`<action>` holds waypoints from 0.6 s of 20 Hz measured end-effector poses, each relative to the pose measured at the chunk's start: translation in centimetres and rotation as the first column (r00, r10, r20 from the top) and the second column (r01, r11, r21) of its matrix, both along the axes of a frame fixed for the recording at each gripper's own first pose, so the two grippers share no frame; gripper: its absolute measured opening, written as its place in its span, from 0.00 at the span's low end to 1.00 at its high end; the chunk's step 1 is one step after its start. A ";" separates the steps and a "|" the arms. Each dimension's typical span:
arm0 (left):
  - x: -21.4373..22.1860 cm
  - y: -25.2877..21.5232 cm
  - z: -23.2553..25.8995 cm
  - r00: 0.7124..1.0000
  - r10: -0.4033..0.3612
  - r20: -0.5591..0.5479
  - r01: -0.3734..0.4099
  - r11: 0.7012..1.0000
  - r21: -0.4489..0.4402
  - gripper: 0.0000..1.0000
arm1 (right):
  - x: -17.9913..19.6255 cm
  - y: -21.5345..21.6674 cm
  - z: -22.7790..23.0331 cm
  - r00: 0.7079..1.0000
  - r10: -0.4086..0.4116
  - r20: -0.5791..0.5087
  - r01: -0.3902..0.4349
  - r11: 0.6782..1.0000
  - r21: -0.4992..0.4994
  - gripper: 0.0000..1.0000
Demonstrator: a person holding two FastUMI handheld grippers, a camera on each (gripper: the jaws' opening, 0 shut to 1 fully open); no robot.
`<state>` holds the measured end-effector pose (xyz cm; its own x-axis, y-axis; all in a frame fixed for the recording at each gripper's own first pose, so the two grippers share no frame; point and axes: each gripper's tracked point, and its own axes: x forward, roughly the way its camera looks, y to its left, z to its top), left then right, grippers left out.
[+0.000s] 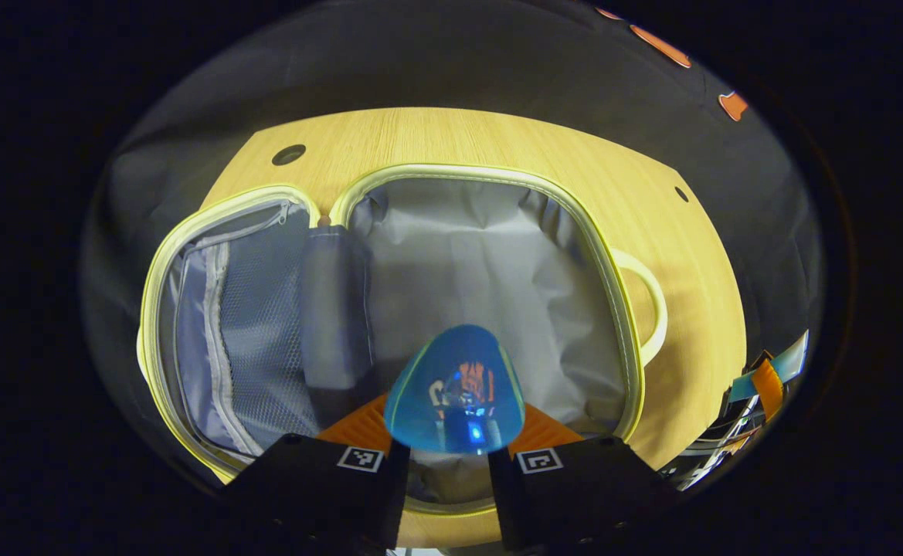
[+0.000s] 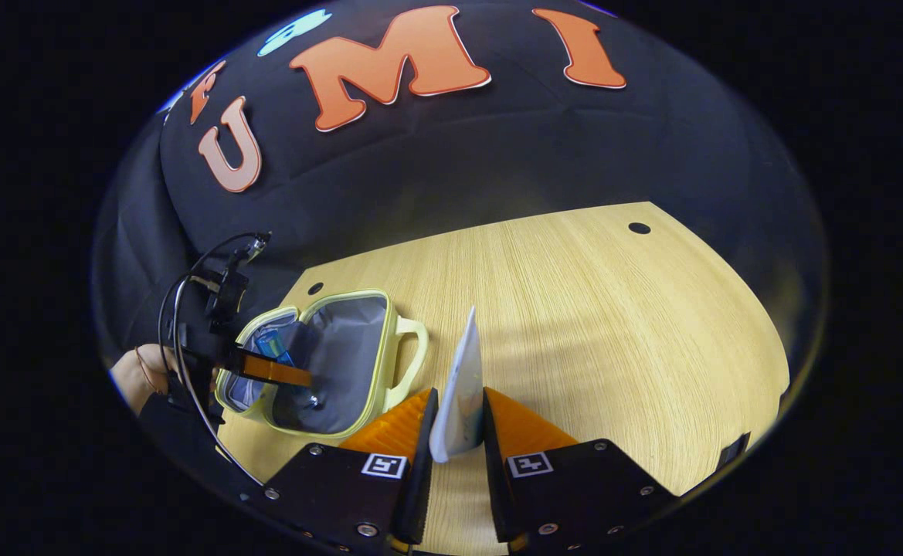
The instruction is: First open the suitcase, pack the skin care products into it, and then close the suitcase.
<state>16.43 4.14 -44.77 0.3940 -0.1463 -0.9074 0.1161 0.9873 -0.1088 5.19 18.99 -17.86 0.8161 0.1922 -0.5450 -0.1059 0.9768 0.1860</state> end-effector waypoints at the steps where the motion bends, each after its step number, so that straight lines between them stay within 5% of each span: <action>1: 0.1 -0.3 0.1 1.000 -0.002 0.005 0.002 1.000 -0.008 0.48 | 0.1 -0.2 0.0 1.000 0.000 -0.001 0.000 1.000 0.000 0.34; 5: 1.7 -0.6 1.6 0.997 -0.031 0.074 0.029 0.999 0.025 0.56 | -0.1 -0.4 -0.1 1.000 0.010 -0.011 -0.010 1.000 0.000 0.34; 7: 1.6 -0.4 2.8 0.995 -0.029 0.095 0.024 0.998 0.052 0.99 | -0.1 -0.4 0.0 1.000 0.013 -0.010 -0.013 1.000 0.001 0.34; 12: 2.3 -0.3 0.7 0.997 0.022 0.075 -0.024 0.999 0.032 0.98 | -0.4 -0.7 0.1 1.000 0.016 -0.013 -0.016 1.000 0.002 0.33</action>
<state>18.75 3.85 -44.09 0.4641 -0.1072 -0.8793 0.1000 0.9926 -0.0682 4.81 18.29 -17.74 0.8055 0.2062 -0.5556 -0.1192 0.9747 0.1890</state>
